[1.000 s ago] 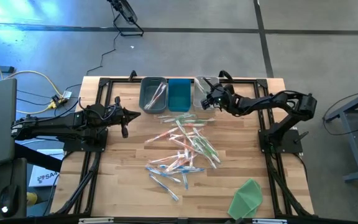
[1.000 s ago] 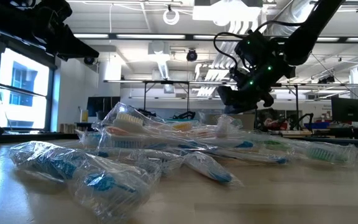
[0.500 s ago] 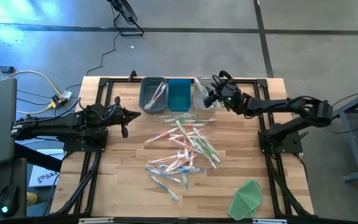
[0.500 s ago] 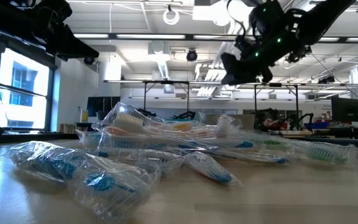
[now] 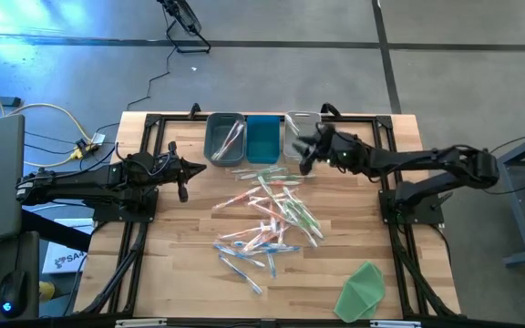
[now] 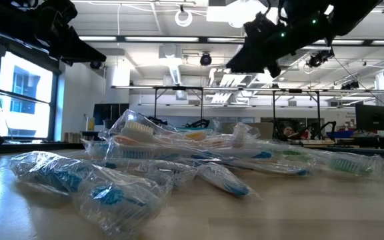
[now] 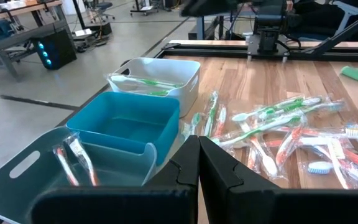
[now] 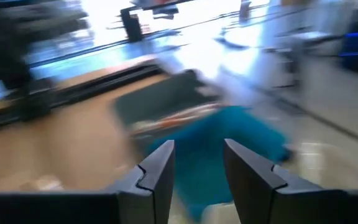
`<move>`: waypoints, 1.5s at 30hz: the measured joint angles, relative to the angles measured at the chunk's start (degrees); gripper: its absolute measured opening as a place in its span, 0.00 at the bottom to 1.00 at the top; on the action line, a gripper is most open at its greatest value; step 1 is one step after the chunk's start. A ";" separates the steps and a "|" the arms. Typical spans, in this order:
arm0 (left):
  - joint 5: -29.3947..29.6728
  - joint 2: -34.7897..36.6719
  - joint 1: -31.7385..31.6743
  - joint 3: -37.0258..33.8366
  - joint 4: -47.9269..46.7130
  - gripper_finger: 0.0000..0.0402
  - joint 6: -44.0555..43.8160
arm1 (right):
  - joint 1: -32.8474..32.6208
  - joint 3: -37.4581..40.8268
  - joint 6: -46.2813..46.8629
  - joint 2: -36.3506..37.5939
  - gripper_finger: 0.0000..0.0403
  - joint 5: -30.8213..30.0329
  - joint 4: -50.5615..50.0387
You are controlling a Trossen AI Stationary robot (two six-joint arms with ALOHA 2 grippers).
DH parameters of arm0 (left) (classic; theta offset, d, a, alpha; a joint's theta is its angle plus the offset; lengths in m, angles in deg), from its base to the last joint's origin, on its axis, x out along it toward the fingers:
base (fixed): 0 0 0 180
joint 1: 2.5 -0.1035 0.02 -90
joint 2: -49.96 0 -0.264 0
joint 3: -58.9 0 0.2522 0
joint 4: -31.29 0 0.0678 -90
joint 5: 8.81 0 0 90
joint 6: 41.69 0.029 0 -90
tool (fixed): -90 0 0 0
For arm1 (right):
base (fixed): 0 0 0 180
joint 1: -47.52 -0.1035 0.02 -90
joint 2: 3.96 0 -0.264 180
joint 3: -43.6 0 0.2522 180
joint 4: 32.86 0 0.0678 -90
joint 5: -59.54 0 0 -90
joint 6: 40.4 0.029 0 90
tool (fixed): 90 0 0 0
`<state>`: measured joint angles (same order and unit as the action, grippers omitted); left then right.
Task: Pick & Place Toothbrushes
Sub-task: Put the orange toothbrush into the dark blue bin
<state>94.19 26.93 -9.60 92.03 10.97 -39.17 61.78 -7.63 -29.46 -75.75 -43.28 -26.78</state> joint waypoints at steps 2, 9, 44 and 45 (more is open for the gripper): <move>0.00 0.00 0.01 0.00 0.00 0.00 0.00 | -2.34 0.00 1.06 0.02 0.32 2.55 0.08; 0.02 0.02 -0.01 0.00 0.00 0.00 -1.89 | -12.84 0.00 2.22 0.02 0.32 -1.97 -1.56; -0.11 0.02 0.00 0.00 -5.62 0.00 -10.05 | -20.28 0.00 -5.81 3.58 0.01 -4.83 -8.95; -0.11 -0.01 -0.01 0.00 -5.89 0.00 -10.74 | -19.04 0.00 -7.59 4.23 0.01 -3.07 -9.17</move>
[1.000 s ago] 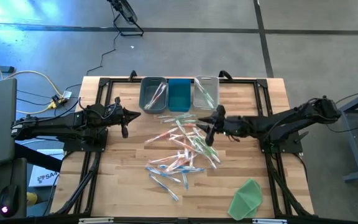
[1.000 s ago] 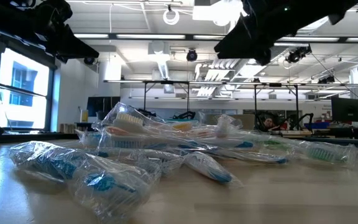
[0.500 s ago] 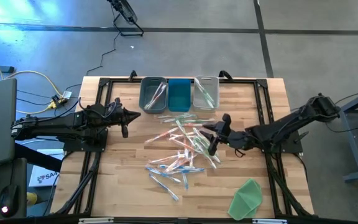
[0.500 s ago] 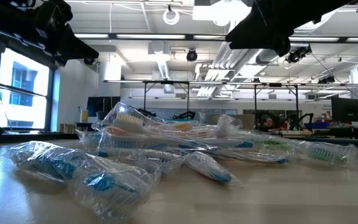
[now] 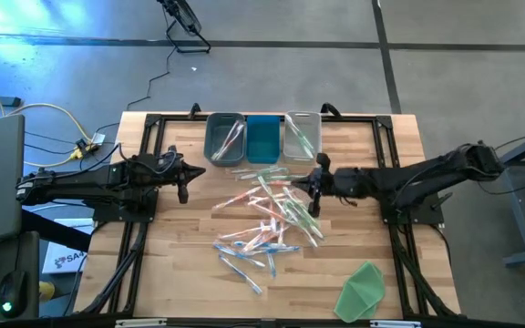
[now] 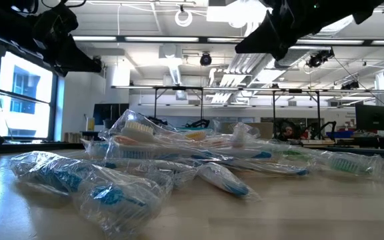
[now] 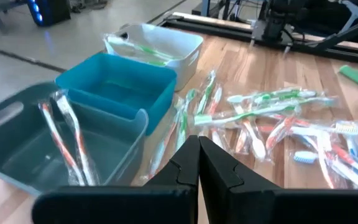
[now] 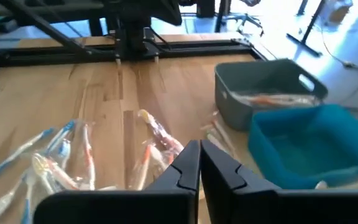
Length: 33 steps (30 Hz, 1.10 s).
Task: Pick & Place Toothbrushes
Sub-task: Put the orange toothbrush into the dark blue bin
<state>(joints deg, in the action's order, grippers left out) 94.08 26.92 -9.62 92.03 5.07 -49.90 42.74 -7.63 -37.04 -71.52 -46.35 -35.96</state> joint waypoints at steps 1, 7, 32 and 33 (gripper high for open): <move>0.00 -0.12 0.02 0.00 -0.05 0.00 -0.94 | 1.15 0.00 -1.80 0.70 0.01 1.78 -0.23; 0.11 -0.94 0.01 0.00 1.51 0.00 -5.92 | 8.06 0.00 -7.59 4.58 0.01 11.75 -3.87; 0.26 -19.79 0.02 0.09 10.96 0.00 -5.59 | 13.95 0.04 -6.86 8.39 0.00 11.61 -4.19; 0.26 -20.49 0.02 0.09 11.40 0.00 -5.59 | 13.97 0.04 -7.11 8.83 0.00 11.33 -4.85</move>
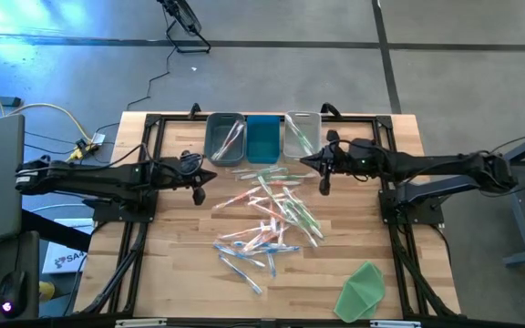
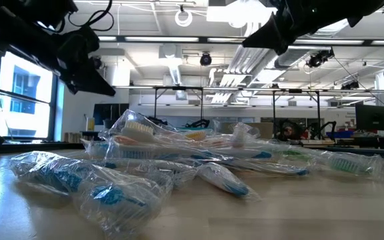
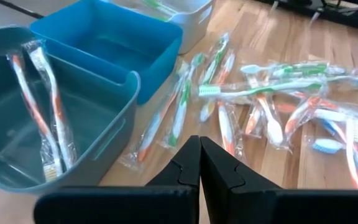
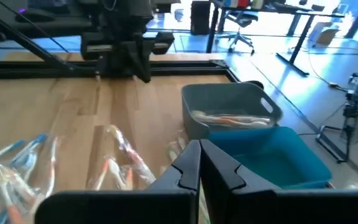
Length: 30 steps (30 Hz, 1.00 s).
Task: Pick & Place Toothbrushes
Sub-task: Put the orange toothbrush into the dark blue bin
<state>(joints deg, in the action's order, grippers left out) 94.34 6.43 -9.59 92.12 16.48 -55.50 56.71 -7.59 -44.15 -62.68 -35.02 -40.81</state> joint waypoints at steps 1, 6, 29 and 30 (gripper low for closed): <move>0.00 -0.64 0.00 0.00 0.57 0.00 0.00 | 0.00 0.00 -0.52 0.44 0.00 -0.02 -0.64; -0.11 -2.60 -0.02 0.00 1.05 0.00 -1.36 | -0.02 0.00 -1.33 3.85 0.00 -0.03 -3.18; -0.30 -6.66 0.02 5.21 0.57 0.00 -1.34 | -0.02 20.44 0.77 26.26 0.00 -4.56 9.37; -0.30 -7.43 0.02 5.73 0.26 0.00 -1.17 | -0.02 20.88 0.86 26.59 0.00 -4.54 9.46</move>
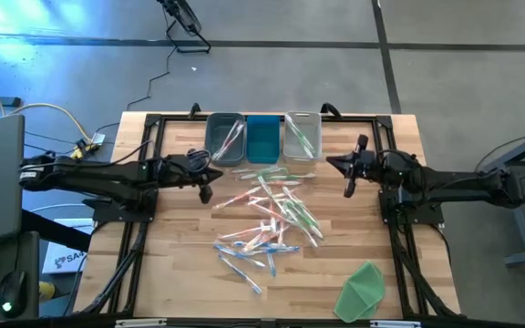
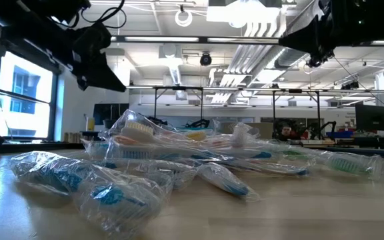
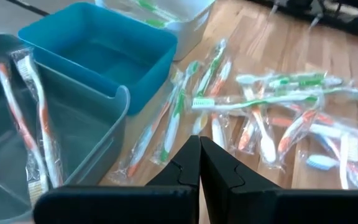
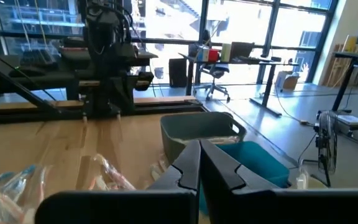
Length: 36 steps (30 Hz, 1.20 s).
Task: Pick & Place Toothbrushes
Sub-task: Put the orange toothbrush into the dark blue bin
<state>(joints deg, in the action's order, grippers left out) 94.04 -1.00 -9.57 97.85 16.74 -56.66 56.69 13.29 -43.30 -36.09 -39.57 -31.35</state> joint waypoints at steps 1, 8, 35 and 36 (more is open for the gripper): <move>0.02 -0.97 0.00 0.61 -0.38 0.00 0.11 | 0.00 0.38 0.00 0.38 0.00 0.00 0.01; 0.31 -8.74 0.43 4.55 -3.00 0.00 -0.12 | 0.00 1.93 1.29 1.42 0.00 -3.19 0.00; 0.03 -18.10 6.73 12.76 -6.65 0.01 -1.51 | 0.00 2.55 -0.37 1.37 0.00 -2.74 -1.73; 0.07 -18.11 6.73 12.76 -6.65 0.02 -1.97 | 0.00 2.55 -0.37 1.35 0.00 -2.73 -1.75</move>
<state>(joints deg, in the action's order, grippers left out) 94.11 -19.12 -2.84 110.61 10.09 -58.63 56.69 15.84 -43.67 -34.74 -42.30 -33.10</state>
